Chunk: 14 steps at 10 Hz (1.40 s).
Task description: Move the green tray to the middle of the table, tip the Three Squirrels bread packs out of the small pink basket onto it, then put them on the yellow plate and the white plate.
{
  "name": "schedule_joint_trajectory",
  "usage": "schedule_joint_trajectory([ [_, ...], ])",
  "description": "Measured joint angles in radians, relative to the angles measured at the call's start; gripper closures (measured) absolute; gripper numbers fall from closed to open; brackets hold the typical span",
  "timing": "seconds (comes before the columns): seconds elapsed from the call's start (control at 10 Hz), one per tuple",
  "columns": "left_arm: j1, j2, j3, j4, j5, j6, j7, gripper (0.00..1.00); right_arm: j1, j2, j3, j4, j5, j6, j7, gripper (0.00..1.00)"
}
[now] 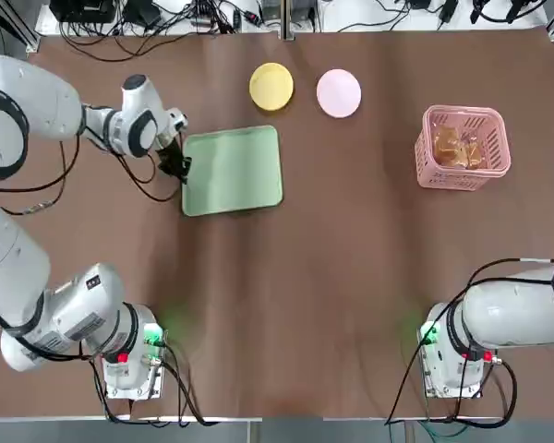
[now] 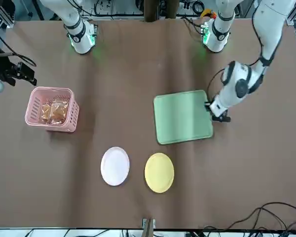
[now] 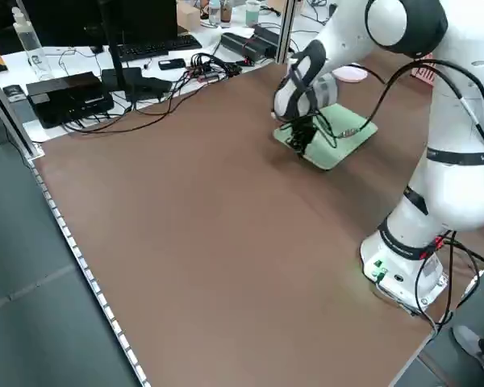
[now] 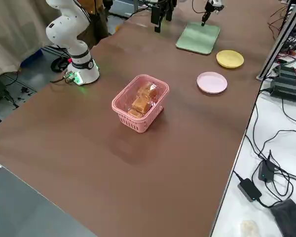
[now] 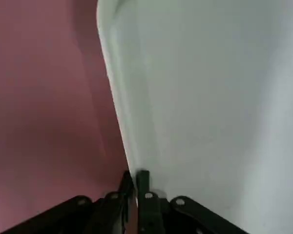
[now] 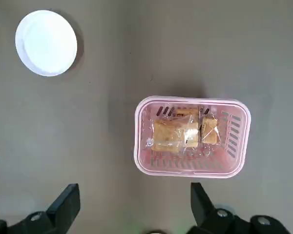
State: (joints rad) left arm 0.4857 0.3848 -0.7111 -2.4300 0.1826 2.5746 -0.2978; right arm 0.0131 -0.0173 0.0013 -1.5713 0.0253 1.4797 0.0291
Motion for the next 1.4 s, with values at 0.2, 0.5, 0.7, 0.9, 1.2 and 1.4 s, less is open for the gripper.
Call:
schedule_joint_trajectory([
  [0.2,-0.131,0.035,-0.011,0.042,0.000,0.020,-0.096,0.93,0.000,0.003,-0.001,-0.030,0.000,0.005,0.000,0.00],
  [0.5,-0.317,0.168,-0.008,0.232,0.000,0.020,-0.206,0.94,0.004,0.008,0.000,-0.129,0.001,0.104,-0.001,0.01],
  [0.7,-0.441,0.246,0.014,0.358,0.000,0.020,-0.282,0.94,0.039,0.009,0.002,-0.227,0.002,0.205,0.000,0.03],
  [0.9,-0.509,0.281,0.049,0.409,0.000,0.018,-0.309,0.95,0.070,-0.006,0.004,-0.338,0.002,0.309,0.000,0.04],
  [1.2,-0.476,0.278,0.078,0.430,0.000,-0.030,-0.334,0.55,0.071,-0.054,0.002,-0.540,0.002,0.471,0.000,0.04],
  [1.4,-0.338,0.180,0.081,0.469,0.002,-0.174,-0.298,0.26,0.071,-0.062,0.002,-0.648,0.002,0.564,0.000,0.04],
])
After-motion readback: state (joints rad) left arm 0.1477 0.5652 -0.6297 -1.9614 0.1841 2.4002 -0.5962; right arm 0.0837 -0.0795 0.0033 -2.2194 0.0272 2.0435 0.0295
